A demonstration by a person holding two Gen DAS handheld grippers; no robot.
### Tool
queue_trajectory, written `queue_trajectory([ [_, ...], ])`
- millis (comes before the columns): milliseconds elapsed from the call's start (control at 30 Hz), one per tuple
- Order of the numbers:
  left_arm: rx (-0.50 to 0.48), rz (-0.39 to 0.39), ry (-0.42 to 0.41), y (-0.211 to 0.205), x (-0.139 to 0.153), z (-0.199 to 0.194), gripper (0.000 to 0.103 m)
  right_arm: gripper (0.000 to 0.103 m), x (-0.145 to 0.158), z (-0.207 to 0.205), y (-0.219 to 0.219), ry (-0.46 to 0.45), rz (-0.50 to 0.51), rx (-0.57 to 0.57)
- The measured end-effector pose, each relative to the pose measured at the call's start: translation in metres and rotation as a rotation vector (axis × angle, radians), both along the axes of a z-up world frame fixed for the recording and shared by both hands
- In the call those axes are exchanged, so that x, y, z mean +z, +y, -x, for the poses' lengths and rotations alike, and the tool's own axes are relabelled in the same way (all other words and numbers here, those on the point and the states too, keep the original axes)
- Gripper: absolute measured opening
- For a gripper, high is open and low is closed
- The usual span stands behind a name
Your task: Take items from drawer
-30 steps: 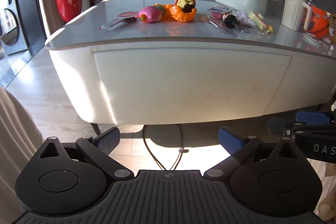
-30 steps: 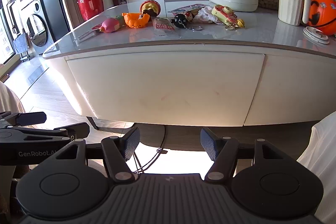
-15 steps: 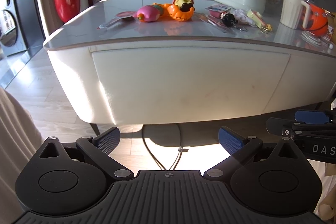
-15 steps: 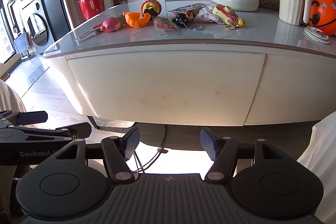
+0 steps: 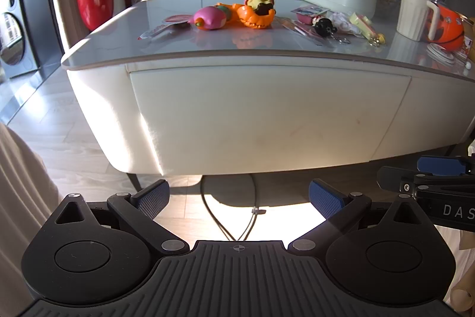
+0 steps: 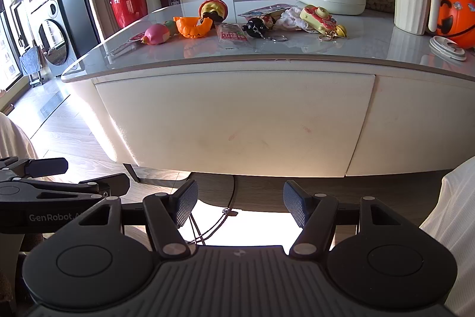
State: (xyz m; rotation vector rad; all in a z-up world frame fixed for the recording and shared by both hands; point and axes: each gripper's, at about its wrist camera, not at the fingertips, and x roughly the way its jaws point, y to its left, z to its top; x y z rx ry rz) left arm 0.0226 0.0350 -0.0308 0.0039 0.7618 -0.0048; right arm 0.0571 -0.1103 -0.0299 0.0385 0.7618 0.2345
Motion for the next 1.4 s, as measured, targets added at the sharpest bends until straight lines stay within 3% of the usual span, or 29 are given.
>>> queue_trajectory([
  [1400,0.0,0.002,0.001,0.0013,-0.0004,-0.0003,0.103,0.064,-0.0016,0.0009,-0.0022,0.003,-0.007,-0.005],
])
